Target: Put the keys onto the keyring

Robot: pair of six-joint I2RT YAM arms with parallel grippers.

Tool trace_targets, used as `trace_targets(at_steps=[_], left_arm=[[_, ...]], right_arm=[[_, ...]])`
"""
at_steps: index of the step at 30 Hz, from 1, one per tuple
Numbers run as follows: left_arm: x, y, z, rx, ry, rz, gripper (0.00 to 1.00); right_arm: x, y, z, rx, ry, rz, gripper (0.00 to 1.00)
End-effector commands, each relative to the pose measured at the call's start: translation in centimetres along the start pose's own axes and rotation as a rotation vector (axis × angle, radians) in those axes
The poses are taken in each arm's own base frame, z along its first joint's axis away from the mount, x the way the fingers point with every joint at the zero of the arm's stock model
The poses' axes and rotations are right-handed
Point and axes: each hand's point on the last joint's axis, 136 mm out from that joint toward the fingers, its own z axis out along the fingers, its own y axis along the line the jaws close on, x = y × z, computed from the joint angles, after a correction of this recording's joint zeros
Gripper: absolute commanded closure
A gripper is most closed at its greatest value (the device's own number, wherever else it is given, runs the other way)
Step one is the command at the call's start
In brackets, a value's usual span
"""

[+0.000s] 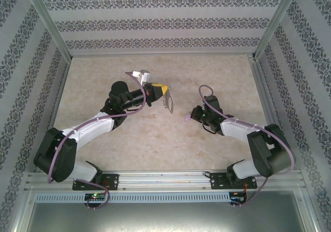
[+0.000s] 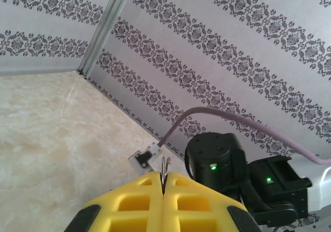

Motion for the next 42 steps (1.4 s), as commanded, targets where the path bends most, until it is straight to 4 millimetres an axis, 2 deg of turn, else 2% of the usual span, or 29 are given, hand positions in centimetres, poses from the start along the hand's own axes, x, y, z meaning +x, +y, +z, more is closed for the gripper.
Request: trace_targets(at_steps=[1,11,22,25,31,42], left_arm=[[-1.8,-2.3,0.3,0.075,-0.044,0.047,1.0],[-1.5,-3.4,0.5,0.103,-0.01,0.085,1.0],[-0.2,-4.2,0.9,0.144,0.059,0.153,1.0],[-0.2,-4.1,1.0,0.133,0.074,0.181,1.0],[0.2,-3.8,1.2,0.125,0.093,0.234,1.0],[1.4,-4.1,2.1,0.148,0.156,0.292,1.0]], right_arm=[[0.1,0.5,-1.1,-0.031,-0.011,-0.057,1.0],[-2.3,3.8,-4.5,-0.171,-0.127,-0.186,1.0],[-5.8,10.0,-10.0,-0.373,-0.283,-0.348,1.0],[-6.2,11.6,-11.9,-0.437,-0.328,-0.406,1.0],[-6.5,13.7,-14.9,-0.53,-0.396,-0.485,1.0],[-6.2,16.9,-18.5,-0.689,-0.429,-0.589,1.0]])
